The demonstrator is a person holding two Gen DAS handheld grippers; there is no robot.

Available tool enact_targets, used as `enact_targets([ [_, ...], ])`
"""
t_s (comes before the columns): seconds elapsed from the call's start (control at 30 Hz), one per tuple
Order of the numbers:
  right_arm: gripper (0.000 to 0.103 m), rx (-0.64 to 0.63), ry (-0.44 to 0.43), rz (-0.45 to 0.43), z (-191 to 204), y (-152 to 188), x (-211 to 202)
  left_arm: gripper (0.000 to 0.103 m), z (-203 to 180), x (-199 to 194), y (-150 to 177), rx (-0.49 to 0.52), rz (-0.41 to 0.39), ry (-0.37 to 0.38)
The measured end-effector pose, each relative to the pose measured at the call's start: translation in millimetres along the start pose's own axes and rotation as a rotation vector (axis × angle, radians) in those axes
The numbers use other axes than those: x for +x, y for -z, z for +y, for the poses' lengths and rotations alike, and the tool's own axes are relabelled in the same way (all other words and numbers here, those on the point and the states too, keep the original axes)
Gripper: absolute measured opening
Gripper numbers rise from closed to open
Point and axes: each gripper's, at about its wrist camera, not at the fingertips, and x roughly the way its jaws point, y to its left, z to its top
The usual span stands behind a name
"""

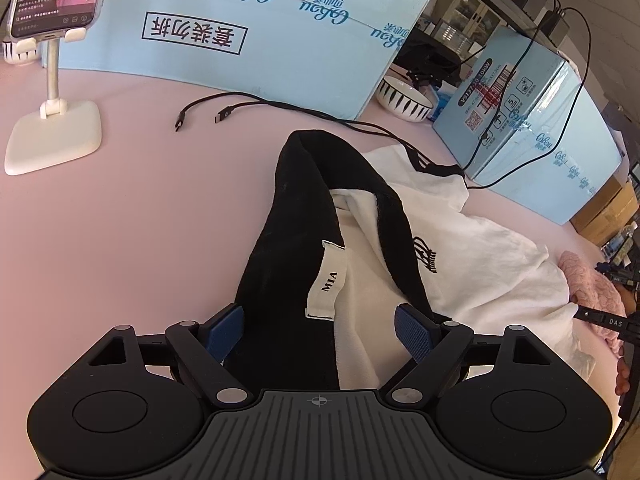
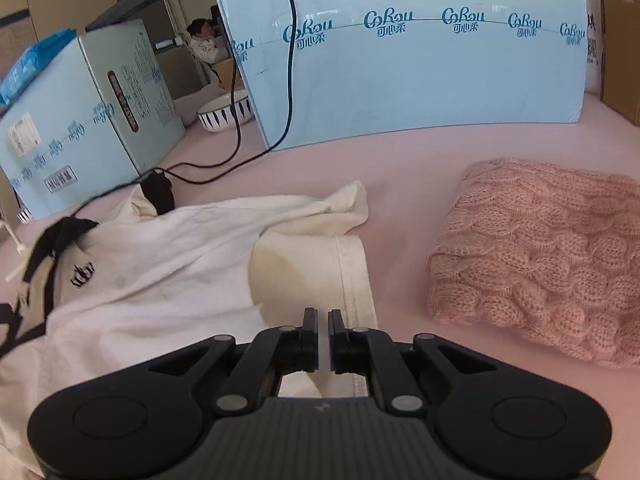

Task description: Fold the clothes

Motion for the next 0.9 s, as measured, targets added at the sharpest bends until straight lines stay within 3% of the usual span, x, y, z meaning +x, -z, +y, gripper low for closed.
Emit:
enact_targets([
  [0.17, 0.033, 0.007, -0.058, -0.012, -2, -15, 2, 0.085, -3, -21, -5, -0.001, -0.04, 0.036],
  [0.23, 0.058, 0.061, -0.112, 0.009, -6, -23, 12, 0.085, 0, -32, -11, -0.032, -0.042, 0.087],
  [0.27, 0.06, 0.085, -0.128, 0.009, -8, -25, 15, 0.085, 0, -36, -14, -0.039, -0.046, 0.098],
  [0.4, 0.06, 0.087, -0.111, 0.026, -2, -34, 38, 0.085, -5, -44, -17, -0.021, -0.065, 0.066],
  [0.47, 0.058, 0.062, -0.102, 0.027, 5, -35, 45, 0.085, -8, -41, -14, -0.011, -0.043, 0.059],
  [0.53, 0.048, 0.043, -0.099, 0.034, 13, -35, 50, 0.085, -9, -35, -11, -0.015, -0.008, 0.066],
  [0.67, 0.048, -0.001, -0.09, 0.034, 23, -35, 49, 0.086, -8, -25, -5, -0.017, 0.037, 0.071],
  [0.9, 0.051, 0.091, -0.196, 0.074, 5, -25, 31, 0.086, -7, -19, 1, -0.035, 0.089, 0.091],
])
